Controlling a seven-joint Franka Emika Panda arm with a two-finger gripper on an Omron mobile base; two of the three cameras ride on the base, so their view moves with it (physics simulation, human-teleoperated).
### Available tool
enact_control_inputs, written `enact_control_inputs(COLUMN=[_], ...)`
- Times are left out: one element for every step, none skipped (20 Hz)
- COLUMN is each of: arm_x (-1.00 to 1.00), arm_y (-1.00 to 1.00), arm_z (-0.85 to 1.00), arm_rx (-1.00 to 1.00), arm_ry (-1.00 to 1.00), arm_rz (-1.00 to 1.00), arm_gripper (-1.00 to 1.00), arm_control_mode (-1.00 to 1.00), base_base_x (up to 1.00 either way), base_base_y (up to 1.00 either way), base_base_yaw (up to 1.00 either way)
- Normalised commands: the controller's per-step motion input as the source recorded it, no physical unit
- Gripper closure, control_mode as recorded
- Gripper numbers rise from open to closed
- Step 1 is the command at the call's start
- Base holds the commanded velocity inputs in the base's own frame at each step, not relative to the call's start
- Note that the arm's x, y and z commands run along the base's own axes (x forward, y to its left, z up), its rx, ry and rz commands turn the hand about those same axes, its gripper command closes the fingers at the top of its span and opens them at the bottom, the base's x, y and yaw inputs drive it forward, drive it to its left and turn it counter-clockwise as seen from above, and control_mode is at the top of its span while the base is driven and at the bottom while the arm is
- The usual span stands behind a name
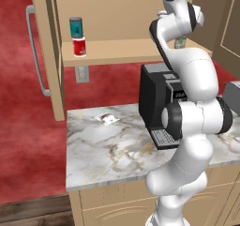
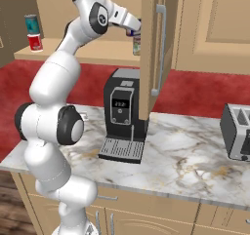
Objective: Stack two cans on top of the other two cans in the cabinet.
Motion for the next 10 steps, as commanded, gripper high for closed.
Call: enact_control_inputs(arm_x=[0.00,0.00,0.08,0.10,0.12,0.13,0.11,0.12,0.11,0.12], arm_y=[0.00,0.00,0.00,0.00,-0.01,-0.01,0.00,-0.02,-0.02,-0.02], arm_z=[0.00,0.00,0.00,0.00,0.00,0.00,-0.01,-0.02,-0.04,-0.03], arm_rx=[0.00,0.00,0.00,0.00,0.00,0.00,0.00,0.00,0.00,0.00], arm_ry=[0.00,0.00,0.02,0.02,0.01,0.00,0.00,0.00,0.00,0.00], arm_rz=[0.00,0.00,0.00,0.00,0.00,0.00,0.00,0.00,0.00,0.00], arm_gripper=[1.00,1.00,1.00,1.00,1.00,1.00,1.00,1.00,1.00,1.00], arm_control_mode=[-1.00,-1.00,-1.00,-1.00,-1.00,-1.00,-1.00,-1.00,-1.00,-1.00], base_base_x=[0.00,0.00,0.00,0.00,0.00,0.00,0.00,0.00,0.00,0.00], base_base_y=[0.00,0.00,0.00,0.00,0.00,0.00,0.00,0.00,0.00,0.00], base_base_yaw=[0.00,0.00,0.00,0.00,0.00,0.00,0.00,0.00,0.00,0.00])
